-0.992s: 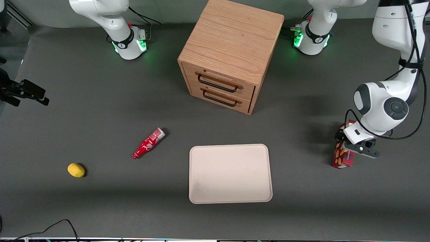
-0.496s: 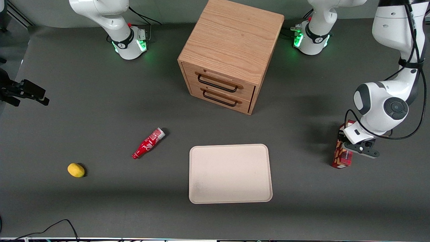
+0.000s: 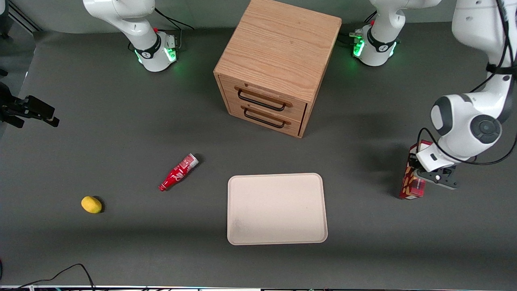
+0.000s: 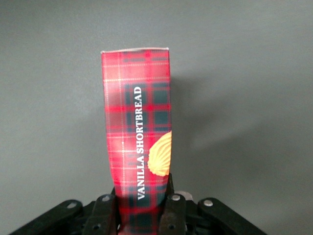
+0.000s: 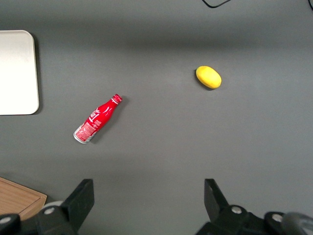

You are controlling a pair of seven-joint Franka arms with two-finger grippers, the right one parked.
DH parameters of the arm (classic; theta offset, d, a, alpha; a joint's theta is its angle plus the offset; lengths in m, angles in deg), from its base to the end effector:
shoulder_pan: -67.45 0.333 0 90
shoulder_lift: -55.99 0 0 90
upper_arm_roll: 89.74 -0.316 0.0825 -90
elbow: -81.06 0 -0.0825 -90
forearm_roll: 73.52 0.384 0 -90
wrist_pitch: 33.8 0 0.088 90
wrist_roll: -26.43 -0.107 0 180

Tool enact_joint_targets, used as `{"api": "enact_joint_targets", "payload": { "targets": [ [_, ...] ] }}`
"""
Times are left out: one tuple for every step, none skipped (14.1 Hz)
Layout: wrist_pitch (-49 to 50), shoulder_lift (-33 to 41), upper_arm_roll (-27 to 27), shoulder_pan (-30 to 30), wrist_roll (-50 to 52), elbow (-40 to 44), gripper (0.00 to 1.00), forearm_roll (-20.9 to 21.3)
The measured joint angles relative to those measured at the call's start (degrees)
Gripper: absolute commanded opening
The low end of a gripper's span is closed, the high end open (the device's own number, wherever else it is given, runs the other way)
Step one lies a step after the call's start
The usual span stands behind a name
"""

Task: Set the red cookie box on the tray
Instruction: 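Lift the box and carry it with the left gripper over the tray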

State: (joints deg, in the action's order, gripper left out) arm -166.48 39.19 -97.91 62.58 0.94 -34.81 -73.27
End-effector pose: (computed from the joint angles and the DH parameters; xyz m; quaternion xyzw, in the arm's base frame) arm 0.5958 0.0319 0.3068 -0.9802 0.1968 0.0040 0.0218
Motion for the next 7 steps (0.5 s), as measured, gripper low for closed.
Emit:
{"api": "enact_joint_targets", "payload": {
  "targets": [
    [6.5,1.9,0.1,-0.1,0.0,2.7,0.00,0.0],
    [12.5,3.5,0.2,-0.1,0.0,5.8,0.00,0.0],
    [18.3,4.7,0.2,-0.1,0.0,9.2,0.00,0.0],
    [23.5,5.4,0.2,-0.1,0.0,12.8,0.00,0.0],
    [28.2,5.6,0.2,-0.3,0.1,16.5,0.00,0.0],
    [32.0,5.6,0.2,-0.5,0.5,20.1,0.00,0.0],
    [34.6,5.5,0.5,-0.8,0.9,23.3,0.00,-0.2]
  ]
}}
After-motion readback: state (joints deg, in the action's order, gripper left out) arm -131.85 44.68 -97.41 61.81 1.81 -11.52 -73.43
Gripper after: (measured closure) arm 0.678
